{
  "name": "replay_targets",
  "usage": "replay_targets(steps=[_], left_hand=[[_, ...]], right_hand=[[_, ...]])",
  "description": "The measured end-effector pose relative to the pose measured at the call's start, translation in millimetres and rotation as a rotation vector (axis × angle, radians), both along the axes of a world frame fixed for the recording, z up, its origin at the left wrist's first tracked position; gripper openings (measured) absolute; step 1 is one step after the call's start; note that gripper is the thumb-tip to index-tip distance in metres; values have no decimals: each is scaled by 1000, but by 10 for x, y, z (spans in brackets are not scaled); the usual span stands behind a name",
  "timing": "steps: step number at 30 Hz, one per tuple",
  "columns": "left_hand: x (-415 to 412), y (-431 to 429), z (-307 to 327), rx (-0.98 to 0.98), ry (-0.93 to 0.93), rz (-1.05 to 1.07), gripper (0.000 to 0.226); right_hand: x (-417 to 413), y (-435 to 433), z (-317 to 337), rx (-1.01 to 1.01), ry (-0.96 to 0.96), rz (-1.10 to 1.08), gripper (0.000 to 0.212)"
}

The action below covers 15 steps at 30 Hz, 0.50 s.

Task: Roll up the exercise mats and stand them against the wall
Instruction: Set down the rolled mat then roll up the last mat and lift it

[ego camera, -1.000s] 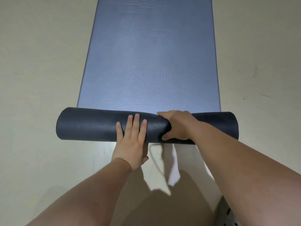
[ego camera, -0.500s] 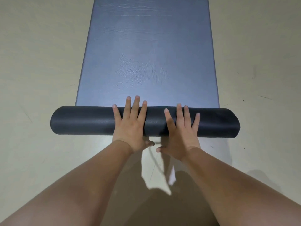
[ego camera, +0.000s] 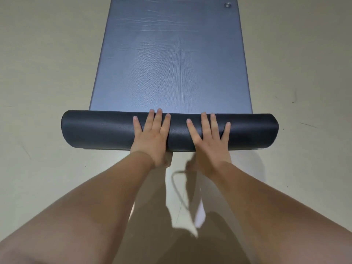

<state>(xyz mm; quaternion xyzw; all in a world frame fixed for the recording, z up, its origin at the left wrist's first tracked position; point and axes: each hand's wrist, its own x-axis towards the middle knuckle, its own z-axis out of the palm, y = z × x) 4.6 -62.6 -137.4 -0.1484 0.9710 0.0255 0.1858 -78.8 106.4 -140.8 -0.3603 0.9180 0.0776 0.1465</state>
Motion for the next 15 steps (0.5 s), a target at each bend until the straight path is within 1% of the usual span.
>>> replay_targets(steps=[3, 6, 8, 13, 15], left_hand=[[-171, -72, -6, -37, -21, 8, 124], [-257, -106, -44, -76, 2, 12, 104], [-283, -132, -32, -87, 7, -1, 96], [-229, -111, 13, -27, 24, -24, 88], [-161, -65, 31, 10, -21, -15, 86]], right_hand=[[-137, -137, -1, 64, 40, 7, 130], [-250, -238, 36, 90, 62, 18, 114], [-284, -253, 31, 74, 63, 17, 107], [-266, -169, 63, 37, 7, 14, 101], [-202, -121, 124, 71, -54, 9, 101]])
